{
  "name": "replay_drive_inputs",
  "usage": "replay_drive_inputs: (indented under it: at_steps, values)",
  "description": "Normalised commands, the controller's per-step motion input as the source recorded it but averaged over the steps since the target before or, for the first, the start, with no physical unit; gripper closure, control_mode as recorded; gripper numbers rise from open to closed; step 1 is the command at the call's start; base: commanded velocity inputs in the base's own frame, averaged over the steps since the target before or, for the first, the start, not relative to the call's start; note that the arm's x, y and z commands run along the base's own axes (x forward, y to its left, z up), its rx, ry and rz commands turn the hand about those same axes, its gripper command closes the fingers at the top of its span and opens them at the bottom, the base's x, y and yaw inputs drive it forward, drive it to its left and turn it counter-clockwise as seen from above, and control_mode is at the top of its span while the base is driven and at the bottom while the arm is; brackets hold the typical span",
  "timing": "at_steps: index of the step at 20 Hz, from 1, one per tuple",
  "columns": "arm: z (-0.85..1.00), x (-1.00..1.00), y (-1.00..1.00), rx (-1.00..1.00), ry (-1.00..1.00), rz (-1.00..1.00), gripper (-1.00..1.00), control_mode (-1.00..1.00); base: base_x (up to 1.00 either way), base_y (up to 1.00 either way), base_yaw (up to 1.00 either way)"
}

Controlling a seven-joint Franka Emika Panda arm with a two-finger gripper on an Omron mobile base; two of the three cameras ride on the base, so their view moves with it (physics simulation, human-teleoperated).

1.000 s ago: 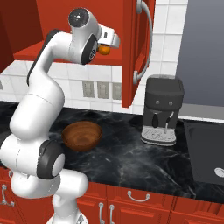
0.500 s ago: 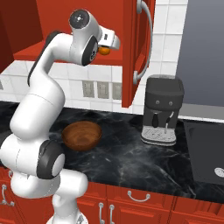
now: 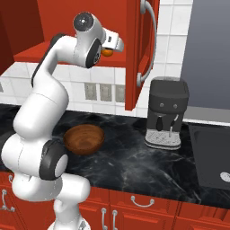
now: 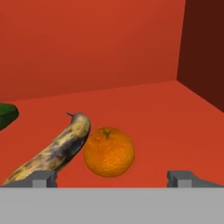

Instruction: Open the cabinet. Pick the banana and tangerine from the cabinet and place them into the bowl. Then close the cabinet.

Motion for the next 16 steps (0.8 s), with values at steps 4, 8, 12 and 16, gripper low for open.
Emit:
replay_drive_inputs:
  at_steps: [4, 8, 12, 16]
  values:
    - [-0.17, 0.31, 0.0, 0.0, 0.0, 0.0, -1.0, -1.0, 0.0, 0.0, 0.0]
    - [-0.18, 0.34, 0.0, 0.0, 0.0, 0.0, -1.0, -1.0, 0.0, 0.0, 0.0]
    - [-0.16, 0.32, 0.0, 0.0, 0.0, 0.0, -1.0, -1.0, 0.0, 0.0, 0.0]
    - [-0.16, 0.27, 0.0, 0.0, 0.0, 0.0, -1.0, -1.0, 0.0, 0.0, 0.0]
